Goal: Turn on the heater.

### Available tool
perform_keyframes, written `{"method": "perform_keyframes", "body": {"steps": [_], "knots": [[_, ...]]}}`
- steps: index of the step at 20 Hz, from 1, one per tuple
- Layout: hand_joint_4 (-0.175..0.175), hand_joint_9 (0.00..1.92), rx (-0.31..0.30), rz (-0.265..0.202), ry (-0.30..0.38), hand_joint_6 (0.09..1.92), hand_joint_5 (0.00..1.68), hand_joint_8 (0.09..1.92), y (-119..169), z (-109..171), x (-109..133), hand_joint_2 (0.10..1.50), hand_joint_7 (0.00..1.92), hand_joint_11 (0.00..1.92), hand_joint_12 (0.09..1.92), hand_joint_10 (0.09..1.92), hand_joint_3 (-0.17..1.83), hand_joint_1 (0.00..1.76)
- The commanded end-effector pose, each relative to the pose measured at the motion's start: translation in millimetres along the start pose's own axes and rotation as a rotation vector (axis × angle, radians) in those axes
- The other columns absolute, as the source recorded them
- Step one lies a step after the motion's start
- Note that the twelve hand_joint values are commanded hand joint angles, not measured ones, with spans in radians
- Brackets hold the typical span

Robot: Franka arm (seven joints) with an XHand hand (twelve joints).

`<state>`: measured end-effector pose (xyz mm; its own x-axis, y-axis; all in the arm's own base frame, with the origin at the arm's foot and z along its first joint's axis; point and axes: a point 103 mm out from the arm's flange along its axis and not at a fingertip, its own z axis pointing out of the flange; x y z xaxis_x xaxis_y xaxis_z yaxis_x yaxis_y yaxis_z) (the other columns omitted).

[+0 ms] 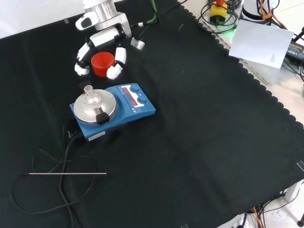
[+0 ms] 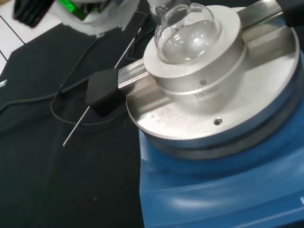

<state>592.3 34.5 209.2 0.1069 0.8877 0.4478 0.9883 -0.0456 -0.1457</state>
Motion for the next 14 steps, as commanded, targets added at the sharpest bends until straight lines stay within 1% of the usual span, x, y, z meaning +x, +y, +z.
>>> {"method": "perform_keyframes", "body": {"steps": [1, 3, 4, 8, 11, 14], "knots": [[-0.023, 0.61, -0.02, 0.002, -0.034, 0.4, 0.41, 0.67, -15.0, -4.7, 0.8, 0.63, 0.37, 0.34, 1.33, 0.67, 0.54, 0.81], [-0.023, 0.61, -0.036, 0.002, -0.033, 0.4, 0.42, 0.67, -26.0, -8.4, -2.0, 0.63, 0.37, 0.34, 1.33, 0.67, 0.54, 0.81], [-0.023, 0.61, -0.031, 0.002, -0.037, 0.39, 0.42, 0.67, -33.3, -11.1, -4.0, 0.63, 0.37, 0.34, 1.33, 0.67, 0.54, 0.81], [-0.02, 0.61, 0.027, 0.007, -0.078, 0.38, 0.41, 0.67, -51.5, -15.3, -8.9, 0.64, 0.37, 0.34, 1.33, 0.67, 0.53, 0.81], [-0.016, 0.62, 0.049, 0.01, -0.097, 0.36, 0.4, 0.69, -64.7, -14.2, -11.2, 0.64, 0.42, 0.35, 1.33, 0.67, 0.54, 0.83], [-0.016, 0.67, 0.073, 0.009, -0.115, 0.32, 0.41, 0.68, -78.1, -12.1, -13.6, 0.65, 0.5, 0.38, 1.32, 0.65, 0.56, 0.86]]}}
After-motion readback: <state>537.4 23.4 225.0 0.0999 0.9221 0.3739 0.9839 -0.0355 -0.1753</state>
